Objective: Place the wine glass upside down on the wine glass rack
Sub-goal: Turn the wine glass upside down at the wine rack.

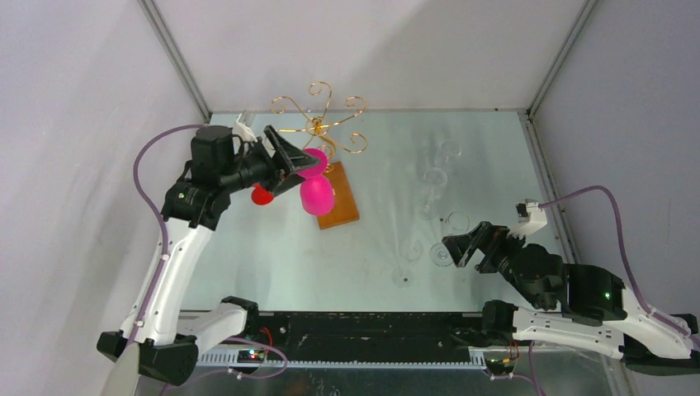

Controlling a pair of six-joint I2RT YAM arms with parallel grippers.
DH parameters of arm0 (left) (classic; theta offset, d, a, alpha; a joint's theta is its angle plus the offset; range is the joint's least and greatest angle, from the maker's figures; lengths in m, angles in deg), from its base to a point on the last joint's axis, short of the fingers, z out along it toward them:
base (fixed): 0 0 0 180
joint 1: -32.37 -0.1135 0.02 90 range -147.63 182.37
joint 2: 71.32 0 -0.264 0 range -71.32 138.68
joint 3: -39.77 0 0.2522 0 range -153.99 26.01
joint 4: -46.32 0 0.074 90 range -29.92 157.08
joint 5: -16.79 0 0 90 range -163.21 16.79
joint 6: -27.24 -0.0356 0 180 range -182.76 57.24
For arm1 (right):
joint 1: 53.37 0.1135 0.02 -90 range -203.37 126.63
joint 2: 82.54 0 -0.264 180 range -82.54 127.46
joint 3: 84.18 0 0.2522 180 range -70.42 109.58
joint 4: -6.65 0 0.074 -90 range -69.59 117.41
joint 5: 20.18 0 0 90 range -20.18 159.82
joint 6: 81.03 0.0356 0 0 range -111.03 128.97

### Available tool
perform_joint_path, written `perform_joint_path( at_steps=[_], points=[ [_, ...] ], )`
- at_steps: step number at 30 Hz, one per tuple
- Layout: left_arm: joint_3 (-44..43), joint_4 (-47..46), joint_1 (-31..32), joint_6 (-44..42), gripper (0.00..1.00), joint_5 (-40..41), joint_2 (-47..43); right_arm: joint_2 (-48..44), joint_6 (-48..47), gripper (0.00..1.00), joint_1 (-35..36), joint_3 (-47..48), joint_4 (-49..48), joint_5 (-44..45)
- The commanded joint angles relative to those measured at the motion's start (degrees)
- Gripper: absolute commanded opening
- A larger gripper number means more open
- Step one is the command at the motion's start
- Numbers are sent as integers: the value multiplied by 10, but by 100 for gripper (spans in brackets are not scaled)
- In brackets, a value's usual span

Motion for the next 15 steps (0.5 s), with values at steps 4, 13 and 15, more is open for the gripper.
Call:
perform_joint_path(
  at_steps=[4,13,15],
  points=[
    [20,14,4,-61,87,24,-57,-3,13,100,3,-2,7,9],
    [80,6,3,-89,100,71,-142,-10,13,100,2,-2,10,9],
    [96,3,3,-89,100,86,-163,-11,14,100,2,-2,10,7]
  ],
)
